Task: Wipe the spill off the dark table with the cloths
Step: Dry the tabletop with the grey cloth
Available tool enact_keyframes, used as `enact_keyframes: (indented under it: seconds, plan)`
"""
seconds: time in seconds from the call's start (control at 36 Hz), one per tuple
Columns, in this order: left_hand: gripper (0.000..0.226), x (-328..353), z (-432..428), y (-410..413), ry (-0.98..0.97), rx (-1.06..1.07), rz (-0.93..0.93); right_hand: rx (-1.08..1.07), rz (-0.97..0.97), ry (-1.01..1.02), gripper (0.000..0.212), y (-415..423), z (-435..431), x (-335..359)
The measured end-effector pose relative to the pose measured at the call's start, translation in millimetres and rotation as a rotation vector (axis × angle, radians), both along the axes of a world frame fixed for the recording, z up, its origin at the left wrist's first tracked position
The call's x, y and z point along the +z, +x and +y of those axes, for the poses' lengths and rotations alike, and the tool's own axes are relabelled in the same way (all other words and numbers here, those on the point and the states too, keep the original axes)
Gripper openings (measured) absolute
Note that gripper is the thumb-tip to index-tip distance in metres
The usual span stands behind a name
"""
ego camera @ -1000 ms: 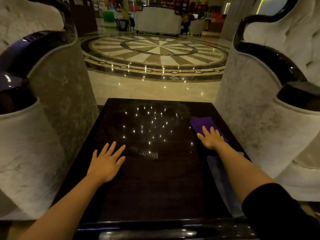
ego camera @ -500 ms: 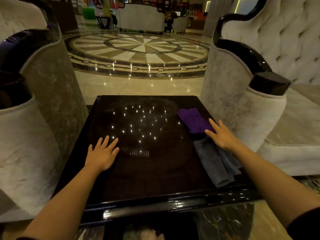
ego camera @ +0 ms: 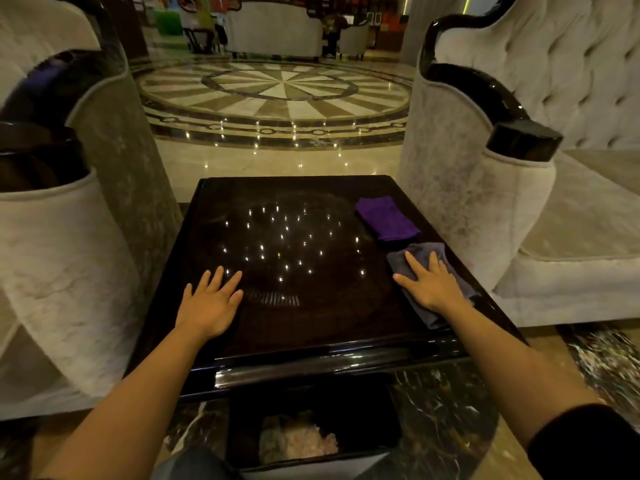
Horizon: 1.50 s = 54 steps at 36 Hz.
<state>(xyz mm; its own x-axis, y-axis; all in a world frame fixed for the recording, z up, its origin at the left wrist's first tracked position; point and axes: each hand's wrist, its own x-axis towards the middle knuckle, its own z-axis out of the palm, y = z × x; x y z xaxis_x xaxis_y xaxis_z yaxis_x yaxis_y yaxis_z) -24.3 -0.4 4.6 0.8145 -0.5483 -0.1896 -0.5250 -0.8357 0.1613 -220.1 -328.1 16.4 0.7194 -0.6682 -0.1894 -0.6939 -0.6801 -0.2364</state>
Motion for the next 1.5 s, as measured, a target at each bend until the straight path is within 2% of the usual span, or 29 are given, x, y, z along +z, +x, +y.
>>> enact_keyframes:
  seconds: [0.22, 0.5, 0.81, 1.11, 1.31, 1.39, 1.5]
  plan:
    - [0.05, -2, 3, -7, -0.021, -0.006, -0.014, 0.007, -0.023, -0.027, 0.053, 8, 1, 2]
    - [0.051, -4, 5, -8, -0.034, -0.009, -0.046, 0.106, -0.077, -0.06, 0.047, 37, 27, 1]
    - [0.051, -4, 5, -10, -0.038, 0.0, -0.051, 0.422, -0.121, -0.044, 0.044, 66, 104, -3]
    - [0.05, -2, 4, -13, -0.044, 0.019, -0.052, 0.84, -0.275, 0.019, 0.039, 29, 196, -3]
    - [0.05, 2, 3, -15, -0.02, 0.017, -0.028, 1.046, -0.348, 0.067, 0.034, 10, 208, -3]
    - [0.05, 3, 4, -16, -0.024, 0.021, -0.017, 1.066, -0.376, 0.146, 0.032, 4, 208, -1]
    - [0.05, 4, 4, -15, -0.022, 0.021, -0.018, 0.934, -0.473, 0.25, 0.028, 4, 197, 17]
